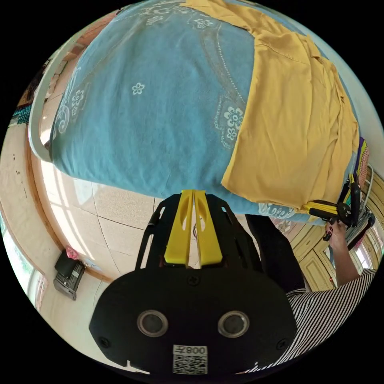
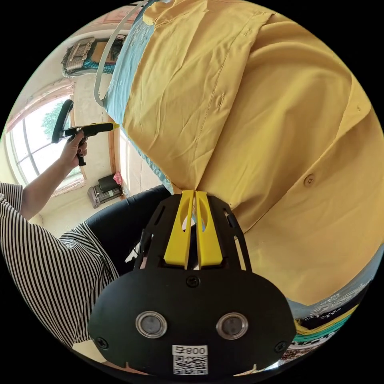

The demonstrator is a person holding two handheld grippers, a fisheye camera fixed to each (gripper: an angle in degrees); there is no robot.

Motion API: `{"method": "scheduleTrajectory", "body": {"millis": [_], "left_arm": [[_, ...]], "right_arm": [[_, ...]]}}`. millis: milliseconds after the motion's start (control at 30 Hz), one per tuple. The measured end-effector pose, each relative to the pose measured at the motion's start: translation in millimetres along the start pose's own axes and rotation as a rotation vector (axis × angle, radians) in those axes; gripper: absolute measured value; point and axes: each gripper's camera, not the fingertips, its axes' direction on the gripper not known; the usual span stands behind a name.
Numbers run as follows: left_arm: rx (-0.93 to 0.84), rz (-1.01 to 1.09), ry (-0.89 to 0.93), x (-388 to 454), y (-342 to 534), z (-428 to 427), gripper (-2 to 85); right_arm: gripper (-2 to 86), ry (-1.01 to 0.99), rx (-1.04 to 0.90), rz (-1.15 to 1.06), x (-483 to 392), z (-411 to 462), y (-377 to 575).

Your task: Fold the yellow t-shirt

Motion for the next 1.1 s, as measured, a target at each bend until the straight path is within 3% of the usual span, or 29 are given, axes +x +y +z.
{"method": "scheduleTrajectory", "body": {"millis": [200,400,567,800,967,1100], "left_arm": [[0.17,0.161,0.101,37,-8,-49,1.4],[0.277,0.609,0.295,171,-66,-80,6.1],[0.395,0.822,0.306,293,-122,-115,9.0],[0.432,0.762,0.249,366,-195,-146,9.4],[0.379,0.647,0.233,380,-235,-153,2.6],[0.369,0.73,0.244,379,-231,-174,1.5]], "right_arm": [[5.3,-0.046,0.156,0.124,4,-30,31],[8.4,0.175,0.364,0.319,21,-69,56],[7.9,0.16,0.393,0.383,31,-60,40],[6.5,0.154,0.431,0.403,26,-61,43],[2.7,0.142,0.43,0.416,31,-64,54],[0.8,0.091,0.418,0.394,34,-70,65]]}}
